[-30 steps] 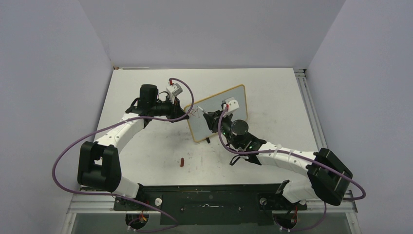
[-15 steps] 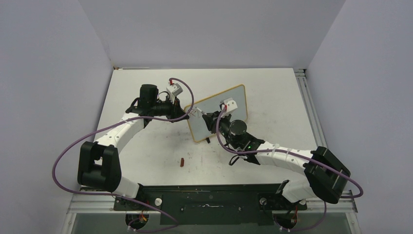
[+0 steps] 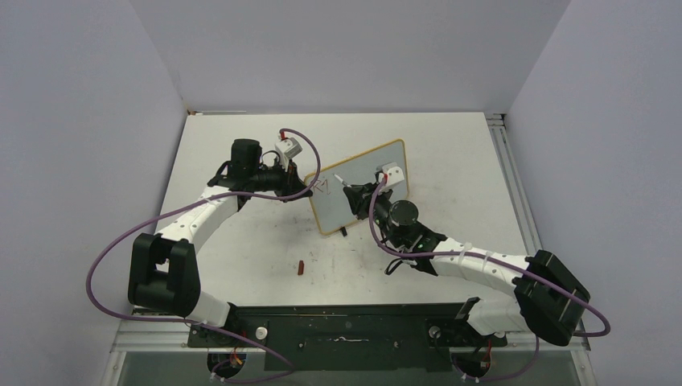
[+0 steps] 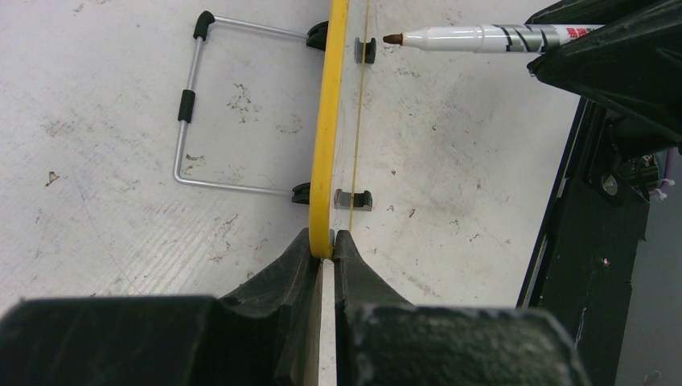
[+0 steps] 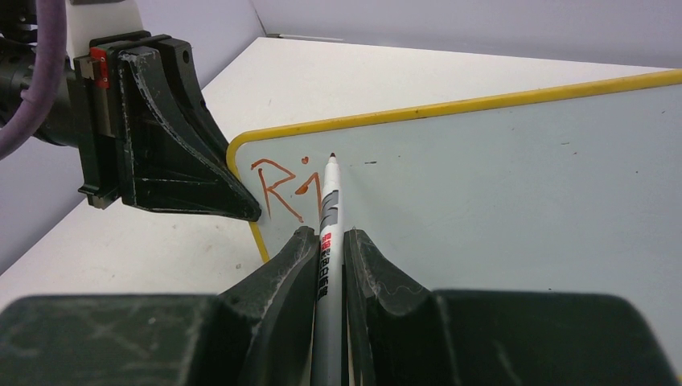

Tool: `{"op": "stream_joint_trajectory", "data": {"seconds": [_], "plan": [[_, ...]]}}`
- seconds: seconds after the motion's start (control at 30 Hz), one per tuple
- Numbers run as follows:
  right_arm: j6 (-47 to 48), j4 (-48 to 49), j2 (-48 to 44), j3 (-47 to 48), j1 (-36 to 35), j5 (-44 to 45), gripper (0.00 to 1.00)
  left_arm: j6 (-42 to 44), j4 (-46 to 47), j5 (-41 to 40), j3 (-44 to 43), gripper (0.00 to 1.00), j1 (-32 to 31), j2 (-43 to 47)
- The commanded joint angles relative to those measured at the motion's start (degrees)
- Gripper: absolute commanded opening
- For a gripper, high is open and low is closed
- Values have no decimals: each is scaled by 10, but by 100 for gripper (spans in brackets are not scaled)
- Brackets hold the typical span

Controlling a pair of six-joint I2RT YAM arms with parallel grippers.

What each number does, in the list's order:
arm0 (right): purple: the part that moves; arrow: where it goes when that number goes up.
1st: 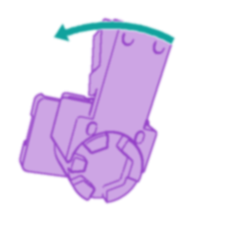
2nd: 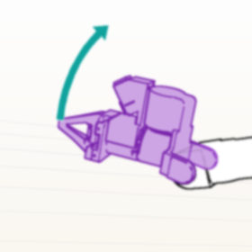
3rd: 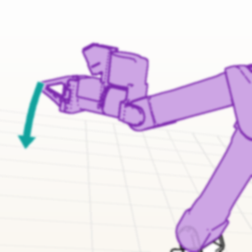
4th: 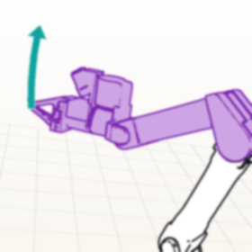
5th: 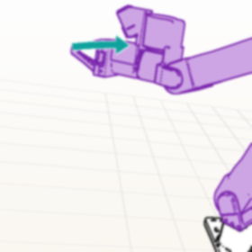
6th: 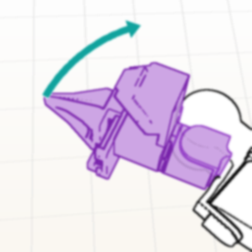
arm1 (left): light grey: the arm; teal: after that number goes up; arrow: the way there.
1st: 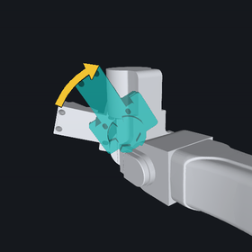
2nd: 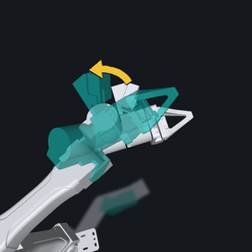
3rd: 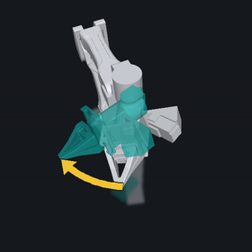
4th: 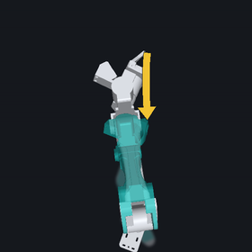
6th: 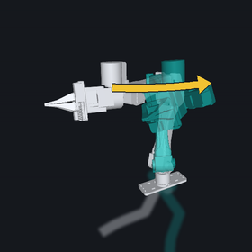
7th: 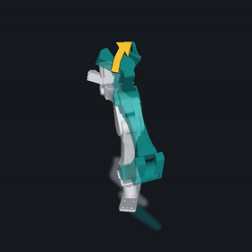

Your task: Write a sentence on the whiteboard

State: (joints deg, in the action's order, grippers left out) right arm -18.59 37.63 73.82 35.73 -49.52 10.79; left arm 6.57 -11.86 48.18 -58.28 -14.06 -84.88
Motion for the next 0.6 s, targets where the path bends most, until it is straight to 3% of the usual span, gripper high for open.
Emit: {"op": "stream_joint_trajectory", "data": {"seconds": [0.0,0.57], "plan": [[1,35,7,7,5,6,5,24,-16,-8,-15,0,-5,-2],[1,50,33,17,18,-2,5,26,-18,-8,-16,0,-5,-5]]}}
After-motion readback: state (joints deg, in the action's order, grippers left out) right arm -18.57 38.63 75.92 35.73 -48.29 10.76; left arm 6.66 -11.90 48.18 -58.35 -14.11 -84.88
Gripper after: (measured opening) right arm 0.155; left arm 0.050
